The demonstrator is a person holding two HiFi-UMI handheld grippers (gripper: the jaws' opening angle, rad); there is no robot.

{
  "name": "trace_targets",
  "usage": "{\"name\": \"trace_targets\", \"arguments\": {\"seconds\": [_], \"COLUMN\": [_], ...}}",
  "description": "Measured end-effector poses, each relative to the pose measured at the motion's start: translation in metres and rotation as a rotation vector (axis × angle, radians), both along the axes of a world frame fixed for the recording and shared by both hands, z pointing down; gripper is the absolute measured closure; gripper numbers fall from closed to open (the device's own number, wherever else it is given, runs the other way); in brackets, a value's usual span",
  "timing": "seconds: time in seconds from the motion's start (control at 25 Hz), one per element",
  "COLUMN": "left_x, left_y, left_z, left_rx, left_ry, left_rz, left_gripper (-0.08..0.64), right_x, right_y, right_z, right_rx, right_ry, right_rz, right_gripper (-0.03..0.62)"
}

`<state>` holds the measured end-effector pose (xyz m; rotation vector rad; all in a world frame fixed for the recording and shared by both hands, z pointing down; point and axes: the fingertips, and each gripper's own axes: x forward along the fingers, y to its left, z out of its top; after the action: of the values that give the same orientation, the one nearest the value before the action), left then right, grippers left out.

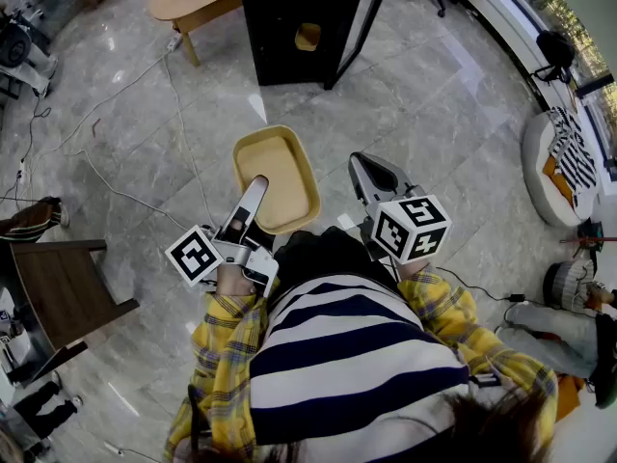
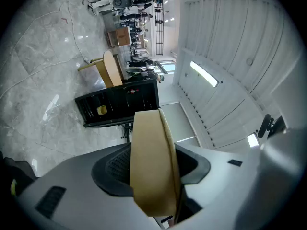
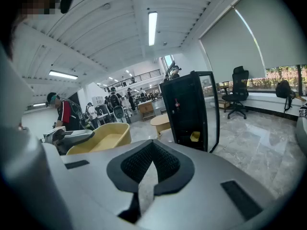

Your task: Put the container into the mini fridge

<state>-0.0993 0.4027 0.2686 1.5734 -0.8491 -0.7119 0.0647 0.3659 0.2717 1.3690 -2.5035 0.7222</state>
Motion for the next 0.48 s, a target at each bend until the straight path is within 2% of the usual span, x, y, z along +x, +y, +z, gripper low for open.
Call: {"name": "trace_targets", "arguments": {"seconds": [0.48], "left_x": [-0.004], "left_y": [0.018], "left_z": [0.010], "left_rx": [-0.023], "left_ry": [0.007], "left_rz": [0.023], "left_gripper": [0.331], "right_x": [-0.004], "right_y": [0.019], "right_z": [0.010], "right_rx": [-0.024], "right_ry": [-0.007], "right_rz": [0.027], "right_gripper": [0.566]}}
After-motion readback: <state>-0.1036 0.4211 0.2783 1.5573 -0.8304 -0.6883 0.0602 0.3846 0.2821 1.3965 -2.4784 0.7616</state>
